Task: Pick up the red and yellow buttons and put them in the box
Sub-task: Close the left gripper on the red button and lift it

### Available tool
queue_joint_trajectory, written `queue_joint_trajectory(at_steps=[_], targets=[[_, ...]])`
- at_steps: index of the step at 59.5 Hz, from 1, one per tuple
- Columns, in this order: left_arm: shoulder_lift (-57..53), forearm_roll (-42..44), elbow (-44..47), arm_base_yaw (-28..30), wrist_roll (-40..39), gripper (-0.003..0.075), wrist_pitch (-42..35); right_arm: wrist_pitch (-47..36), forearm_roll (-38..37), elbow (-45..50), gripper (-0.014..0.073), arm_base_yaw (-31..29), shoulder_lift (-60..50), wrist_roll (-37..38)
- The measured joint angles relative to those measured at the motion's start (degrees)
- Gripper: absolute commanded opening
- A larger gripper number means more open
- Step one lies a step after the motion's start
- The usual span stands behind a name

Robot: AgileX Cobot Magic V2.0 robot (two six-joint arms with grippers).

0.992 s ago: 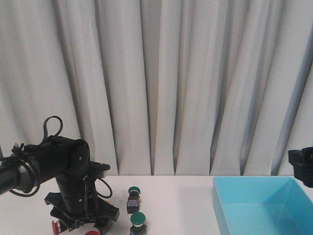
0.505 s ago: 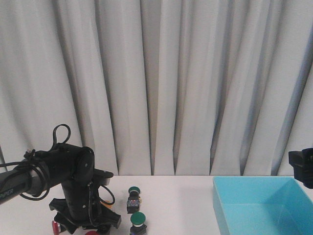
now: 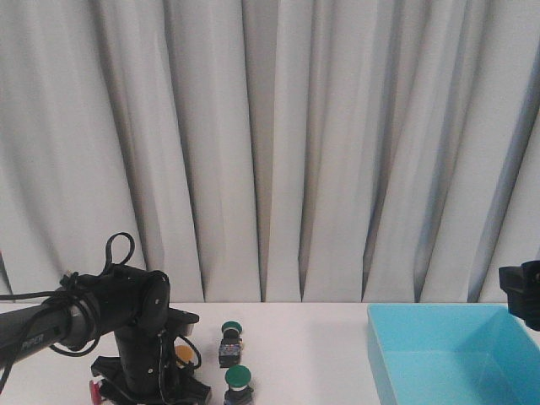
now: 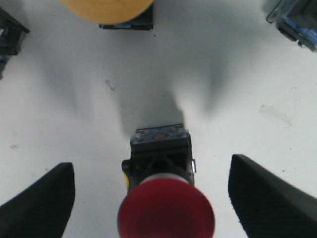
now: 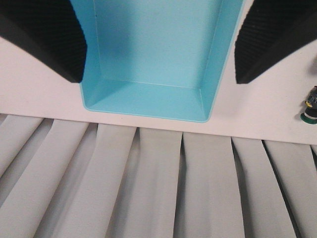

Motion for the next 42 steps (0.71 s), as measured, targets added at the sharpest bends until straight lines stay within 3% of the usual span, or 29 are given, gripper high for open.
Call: queue_joint_trajectory(at_steps=[7,23,42], targets=[[0.2,0.0,0.0,0.0,0.0,0.0462,-0.5,0.2,0.0,0.0,0.0582,0.0,0.0,0.0],[0.2,0.1,0.0,0.0,0.6,-0.001,-0.6,0.8,0.0,0.0,0.0582,0.0,0.0,0.0],[-1.2,0.1,0.0,0.0,5.7,-0.0006,1.7,-0.4,1.0,0.0,0.0582,0.6,0.0,-4.0]])
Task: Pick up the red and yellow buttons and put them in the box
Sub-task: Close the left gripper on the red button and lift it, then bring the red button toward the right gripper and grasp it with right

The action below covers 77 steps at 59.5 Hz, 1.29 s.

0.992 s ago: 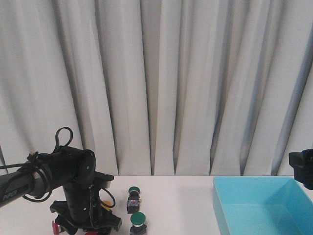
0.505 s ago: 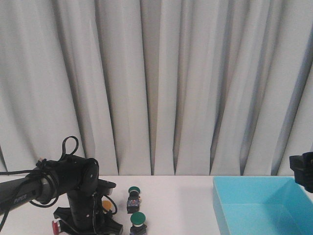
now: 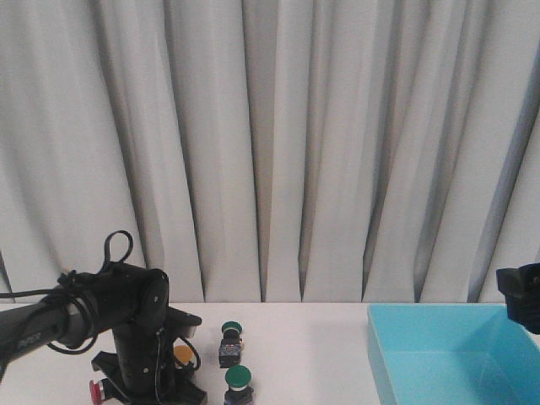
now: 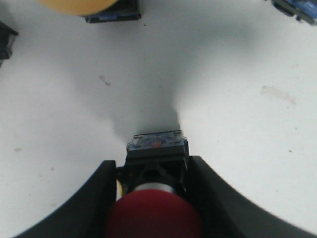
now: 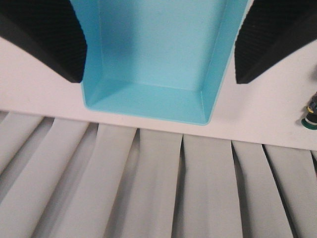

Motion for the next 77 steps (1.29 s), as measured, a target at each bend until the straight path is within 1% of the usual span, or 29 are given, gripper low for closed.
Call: queue_joint_trajectory(at_steps=[8,14,21,26,33,39,42,48,54,66,77], targets=[[-4.9,-2.0,0.0,0.0,0.3,-0.0006,-0.2,-2.4,0.2,0.0,0.0582,4.8,0.0,-10.1],[-10.5,-5.9,0.0,0.0,1.7,-0.0006,-1.5,-4.0,0.2,0.0,0.0582,10.9,0.3,-20.6],[-17.0,-15.5,0.0,0.0,7.1,-0.0006,-2.1,-4.8,0.4,-0.2,0.0582,18.2,1.8,-31.6],[-21.1,-23.7,0.0,0.0,11.7,-0.0006,-2.1,-4.9,1.1,-0.2,0.0582,23.0,3.4,-35.8],[-25.2,-37.0,0.0,0.0,18.4,-0.0006,-2.0,-5.2,1.6,-0.2,0.0582,28.6,5.9,-37.4],[-27.4,-43.9,0.0,0.0,24.6,-0.0006,-0.9,-5.5,1.7,-0.2,0.0582,31.7,7.6,-37.7],[-28.0,-45.1,0.0,0.0,27.7,-0.0006,-0.1,-6.1,1.7,-0.2,0.0582,32.6,8.3,-37.8],[-28.1,-46.6,0.0,0.0,30.4,-0.0006,2.7,-6.9,1.8,-0.2,0.0582,33.1,9.4,-37.8],[-28.1,-48.1,0.0,0.0,31.0,-0.0006,4.2,-7.7,2.0,-0.2,0.0582,33.3,10.1,-37.8],[-28.1,-51.4,0.0,0.0,31.2,-0.0006,4.4,-11.5,2.4,-0.2,0.0582,33.3,10.2,-37.8],[-28.1,-54.2,0.0,-0.3,31.2,-0.0006,5.1,-12.6,2.7,-0.2,0.0582,33.3,10.2,-37.8]])
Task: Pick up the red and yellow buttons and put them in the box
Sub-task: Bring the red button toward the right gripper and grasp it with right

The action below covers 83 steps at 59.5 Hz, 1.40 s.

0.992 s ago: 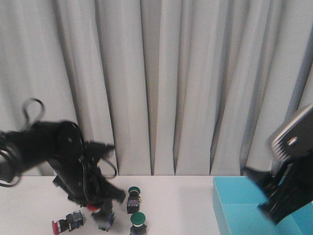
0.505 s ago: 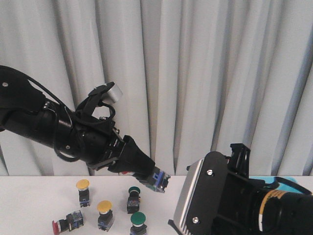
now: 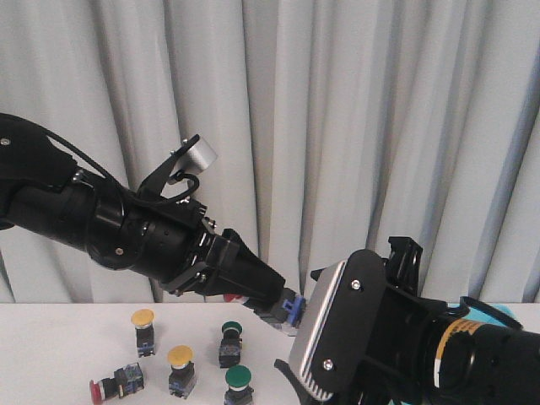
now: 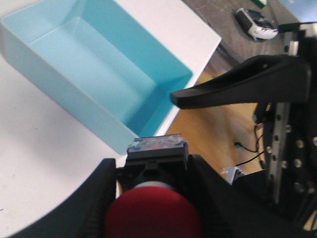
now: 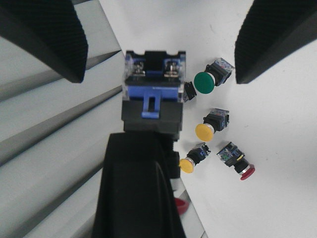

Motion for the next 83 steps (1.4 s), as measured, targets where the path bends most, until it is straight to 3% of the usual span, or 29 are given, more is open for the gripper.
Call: queue_joint_trajectory(at_steps=[22,31,36,56,83], targets=[[0.0,-2.0,0.0,-0.2,0.6,-0.0006,0.8,-3.2,0.4,0.0,0.0579,0.0,0.0,3.1],[0.0,-2.1,0.0,-0.2,0.6,-0.0006,1.2,-3.4,0.4,0.0,0.0522,0.0,0.0,4.3],[0.0,-3.0,0.0,-0.2,0.7,-0.0006,1.8,-3.5,0.4,0.0,0.0442,0.0,0.3,4.7],[0.0,-5.7,0.0,-0.2,3.6,-0.0006,2.6,-3.5,0.5,0.0,-0.0015,0.0,4.5,5.8],[0.0,-4.8,0.0,-0.2,3.6,0.0022,2.6,-4.0,0.5,0.0,-0.0009,0.0,4.7,5.8]])
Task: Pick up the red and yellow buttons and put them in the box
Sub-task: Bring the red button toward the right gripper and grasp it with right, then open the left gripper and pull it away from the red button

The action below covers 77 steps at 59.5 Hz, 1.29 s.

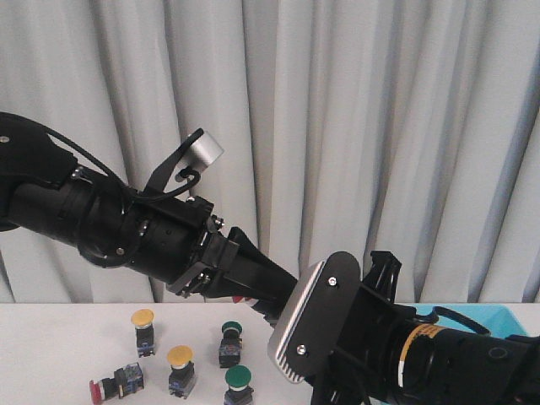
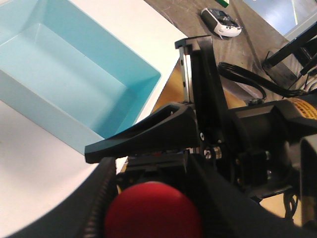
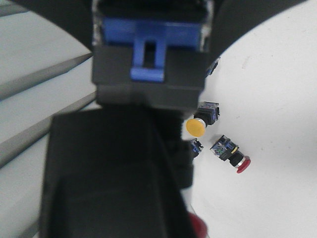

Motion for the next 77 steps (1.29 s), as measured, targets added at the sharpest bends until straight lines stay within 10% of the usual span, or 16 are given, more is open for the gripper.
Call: queue_joint_trajectory(at_steps=[32,77], targets=[[0.0,2.4,0.0,-0.4,0.0,0.0559,-3.6,0.2,-0.1,0.1,-0.0009,-0.1,0.1,0.1],[-3.8,3.9,0.0,0.5,0.0,0.0576,-30.2,1.5,-0.1,0.1,-0.0009,0.0,0.1,0.1]])
